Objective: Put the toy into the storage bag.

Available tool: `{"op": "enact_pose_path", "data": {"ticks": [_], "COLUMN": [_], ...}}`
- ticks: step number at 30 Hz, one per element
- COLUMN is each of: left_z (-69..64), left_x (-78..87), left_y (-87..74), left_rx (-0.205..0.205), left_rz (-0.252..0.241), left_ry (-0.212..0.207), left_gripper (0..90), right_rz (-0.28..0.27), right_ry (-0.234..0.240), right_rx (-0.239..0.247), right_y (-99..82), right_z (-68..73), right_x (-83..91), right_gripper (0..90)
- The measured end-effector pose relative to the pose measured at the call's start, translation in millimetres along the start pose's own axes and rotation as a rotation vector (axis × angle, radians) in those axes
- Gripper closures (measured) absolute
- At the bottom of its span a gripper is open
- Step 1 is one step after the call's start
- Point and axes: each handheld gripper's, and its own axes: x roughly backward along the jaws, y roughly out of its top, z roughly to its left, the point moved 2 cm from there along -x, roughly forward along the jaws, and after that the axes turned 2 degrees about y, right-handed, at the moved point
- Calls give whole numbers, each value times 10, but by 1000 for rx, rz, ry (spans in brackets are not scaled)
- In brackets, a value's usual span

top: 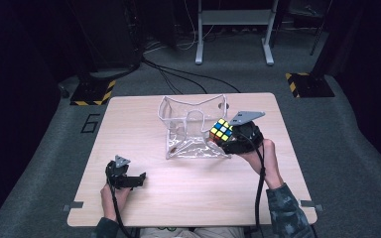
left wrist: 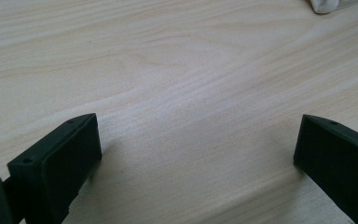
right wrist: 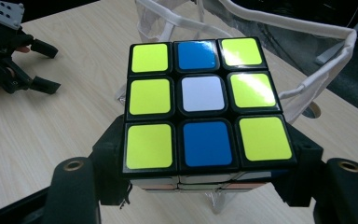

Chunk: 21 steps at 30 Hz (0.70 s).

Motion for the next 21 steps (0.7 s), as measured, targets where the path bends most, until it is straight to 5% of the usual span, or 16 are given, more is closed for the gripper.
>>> {"op": "enact_pose_path", "data": {"ticks": [21], "left_z": [-1], "left_x": [1], "left_y": [-1], "left_rx": [2], "left_rz": [2], "left_ry": [-1], "left_gripper": [5], "right_rz": [-14], "right_ry": [-21], "right_rx": [22], "right_y": [296], "right_z": [-99], "right_x": [25], "right_gripper": [331]}}
